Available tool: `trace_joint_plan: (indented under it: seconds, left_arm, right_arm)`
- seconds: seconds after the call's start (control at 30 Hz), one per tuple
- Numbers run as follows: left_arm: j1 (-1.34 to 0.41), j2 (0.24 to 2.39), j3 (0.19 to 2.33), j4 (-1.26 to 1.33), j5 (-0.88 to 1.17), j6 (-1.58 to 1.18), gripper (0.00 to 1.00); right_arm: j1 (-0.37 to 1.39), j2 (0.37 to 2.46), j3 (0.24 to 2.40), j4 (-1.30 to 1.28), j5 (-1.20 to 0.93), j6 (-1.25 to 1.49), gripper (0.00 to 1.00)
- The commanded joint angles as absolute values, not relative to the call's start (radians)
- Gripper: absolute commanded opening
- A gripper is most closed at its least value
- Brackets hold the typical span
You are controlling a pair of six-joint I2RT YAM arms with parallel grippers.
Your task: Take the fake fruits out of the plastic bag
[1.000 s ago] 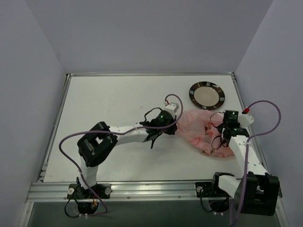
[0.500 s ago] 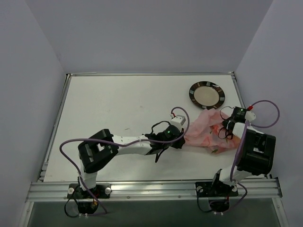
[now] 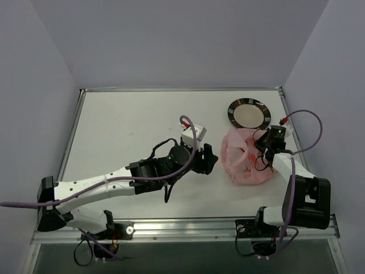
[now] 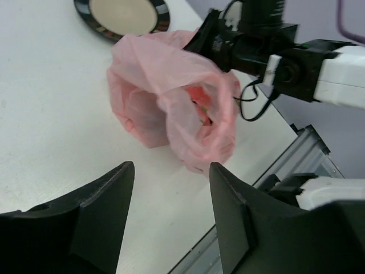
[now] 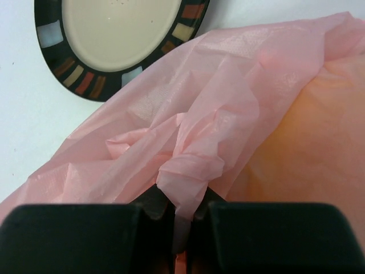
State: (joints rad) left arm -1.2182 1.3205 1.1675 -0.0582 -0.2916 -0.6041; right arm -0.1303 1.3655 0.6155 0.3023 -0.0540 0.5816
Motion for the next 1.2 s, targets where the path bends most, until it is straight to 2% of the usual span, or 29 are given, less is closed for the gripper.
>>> trace_joint_plan:
  seconds: [0.0, 0.13, 0.2, 0.27, 0.3, 0.43, 0.63, 0.73, 0.77, 0.83, 0.87, 0.97, 1.07, 1.17]
  left_arm:
    - [-1.324, 1.330, 1.296, -0.271, -0.428, -0.517, 0.52]
    - [-1.381, 1.420, 1.452, -0.264, -0.352, -0.497, 0.51]
    - [-1.385, 1.475, 1.515, -0.216, -0.261, -0.514, 0.45]
    - [-1.387, 1.558, 1.557, -0.177, -0.268, -0.528, 0.36]
    - [-1.387, 1.583, 1.557, -0.164, -0.291, -0.538, 0.25]
    - [-1.371, 1.678, 1.537, -0.068, -0.367, -0.593, 0.11]
    - [-1.333, 1.840, 1.620, -0.029, -0.446, -0.581, 0.10]
    - [-1.264, 1.931, 1.666, -0.054, -0.448, -0.601, 0.19]
    - [-1.244, 1.951, 1.680, -0.078, -0.442, -0.607, 0.27]
    - [-1.206, 2.006, 1.707, -0.086, -0.433, -0.620, 0.37]
    - [-1.174, 2.025, 1.721, -0.083, -0.407, -0.614, 0.50]
    - [-1.141, 2.106, 1.807, -0.127, -0.387, -0.586, 0.66]
    - [-1.129, 2.161, 1.841, -0.129, -0.405, -0.552, 0.75]
    - [-1.117, 2.209, 1.861, -0.111, -0.419, -0.525, 0.76]
  right_arm:
    - [-0.133, 1.295, 0.566, 0.262, -0.046, 0.591, 0.00]
    - [-0.133, 1.230, 0.529, 0.249, -0.032, 0.609, 0.00]
    - [-0.137, 1.218, 0.528, 0.236, -0.043, 0.609, 0.00]
    - [-0.140, 1.201, 0.531, 0.229, -0.054, 0.612, 0.00]
    - [-0.143, 1.197, 0.531, 0.230, -0.070, 0.612, 0.00]
    - [-0.161, 1.183, 0.526, 0.232, -0.126, 0.620, 0.00]
    - [-0.187, 1.170, 0.517, 0.233, -0.161, 0.618, 0.00]
    - [-0.219, 1.169, 0.512, 0.233, -0.192, 0.611, 0.00]
    - [-0.227, 1.167, 0.509, 0.232, -0.204, 0.607, 0.00]
    - [-0.235, 1.164, 0.503, 0.233, -0.213, 0.600, 0.00]
    - [-0.236, 1.164, 0.499, 0.238, -0.219, 0.600, 0.00]
    - [-0.236, 1.161, 0.492, 0.244, -0.226, 0.600, 0.00]
    - [-0.236, 1.158, 0.491, 0.245, -0.210, 0.598, 0.00]
    - [-0.236, 1.170, 0.491, 0.256, -0.204, 0.603, 0.00]
